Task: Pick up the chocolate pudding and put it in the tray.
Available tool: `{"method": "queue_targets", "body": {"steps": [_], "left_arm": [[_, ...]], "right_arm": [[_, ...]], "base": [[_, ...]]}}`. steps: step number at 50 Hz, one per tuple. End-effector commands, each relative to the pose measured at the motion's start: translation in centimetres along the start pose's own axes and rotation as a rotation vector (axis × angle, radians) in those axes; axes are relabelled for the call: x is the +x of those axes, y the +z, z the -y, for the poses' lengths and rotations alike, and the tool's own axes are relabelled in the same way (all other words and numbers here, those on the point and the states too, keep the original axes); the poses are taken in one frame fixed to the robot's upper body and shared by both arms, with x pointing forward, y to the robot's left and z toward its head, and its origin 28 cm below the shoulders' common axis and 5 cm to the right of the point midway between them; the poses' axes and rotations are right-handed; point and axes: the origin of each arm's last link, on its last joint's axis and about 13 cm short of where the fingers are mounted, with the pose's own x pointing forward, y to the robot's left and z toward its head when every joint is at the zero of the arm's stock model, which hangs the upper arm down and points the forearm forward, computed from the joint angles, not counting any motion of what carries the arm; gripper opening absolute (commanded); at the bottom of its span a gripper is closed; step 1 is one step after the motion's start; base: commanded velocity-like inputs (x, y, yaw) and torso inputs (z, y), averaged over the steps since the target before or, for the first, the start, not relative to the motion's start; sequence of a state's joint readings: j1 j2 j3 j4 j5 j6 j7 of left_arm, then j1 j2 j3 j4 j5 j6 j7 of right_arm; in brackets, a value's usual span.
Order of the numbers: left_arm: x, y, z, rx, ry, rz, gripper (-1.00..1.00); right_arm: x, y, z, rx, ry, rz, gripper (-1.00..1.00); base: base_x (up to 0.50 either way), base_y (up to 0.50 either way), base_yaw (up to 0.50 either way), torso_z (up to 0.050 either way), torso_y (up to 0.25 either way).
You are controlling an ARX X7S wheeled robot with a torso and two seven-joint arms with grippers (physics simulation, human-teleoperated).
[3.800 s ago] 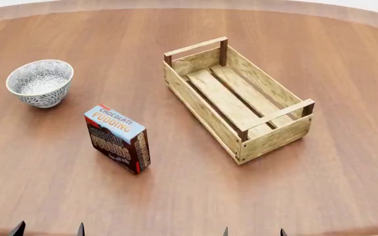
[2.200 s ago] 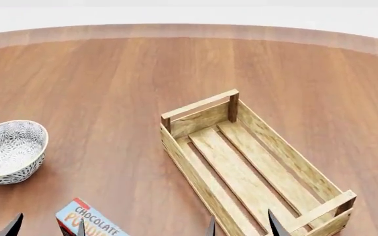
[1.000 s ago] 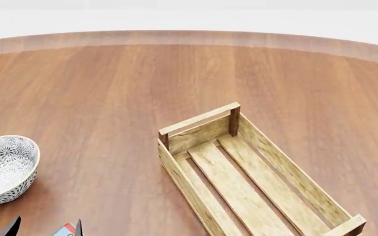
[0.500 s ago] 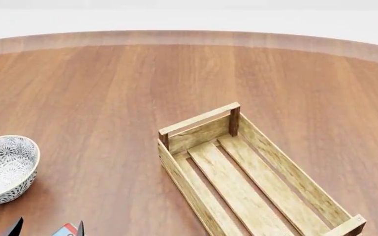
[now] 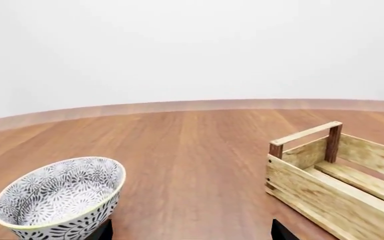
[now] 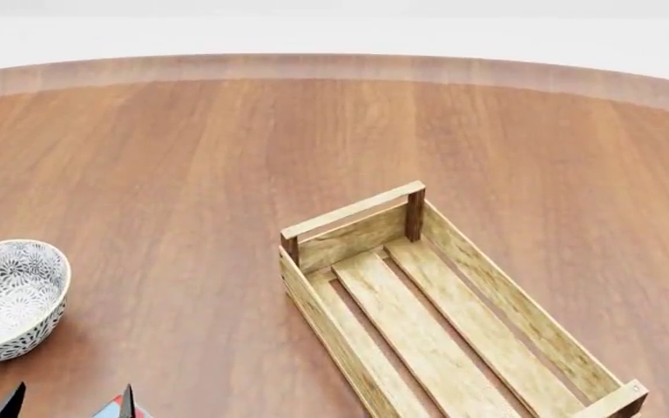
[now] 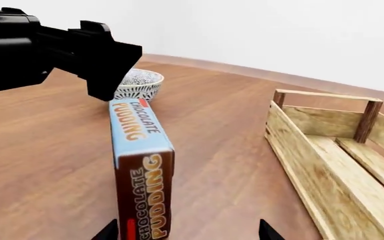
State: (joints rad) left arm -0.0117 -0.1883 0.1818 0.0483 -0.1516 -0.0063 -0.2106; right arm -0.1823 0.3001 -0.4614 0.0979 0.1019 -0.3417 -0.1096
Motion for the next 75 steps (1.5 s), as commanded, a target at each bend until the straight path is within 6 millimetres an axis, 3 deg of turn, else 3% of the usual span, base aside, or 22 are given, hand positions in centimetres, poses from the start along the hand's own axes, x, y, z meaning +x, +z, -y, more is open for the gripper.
{"method": "queue_targets", "body": {"steps": [1, 20, 48, 75], "left_arm": [[0.2, 0.0, -0.1, -0.006, 0.010, 0.000, 1.00], [0.3, 0.2, 0.1, -0.013, 0.003, 0.001, 1.00], [0.2, 0.1, 0.3, -0.014, -0.002, -0.001, 1.00], [0.6, -0.1, 0.7, -0.013, -0.021, -0.007, 1.00]], "right_arm": [[1.3, -0.3, -0.8, 0.012, 0.028, -0.005, 1.00], [3.5, -0.6, -1.3, 0.035, 0.061, -0.014, 1.00], [5.8, -2.9, -1.5, 0.057, 0.062, -0.056, 1.00], [7.3, -1.9, -2.1, 0.067, 0.077, -0.040, 1.00]], "base": [[0.00, 0.00, 0.00, 0.000, 0.000], [0.00, 0.00, 0.00, 0.000, 0.000], [0.00, 0.00, 0.00, 0.000, 0.000], [0.00, 0.00, 0.00, 0.000, 0.000]]}}
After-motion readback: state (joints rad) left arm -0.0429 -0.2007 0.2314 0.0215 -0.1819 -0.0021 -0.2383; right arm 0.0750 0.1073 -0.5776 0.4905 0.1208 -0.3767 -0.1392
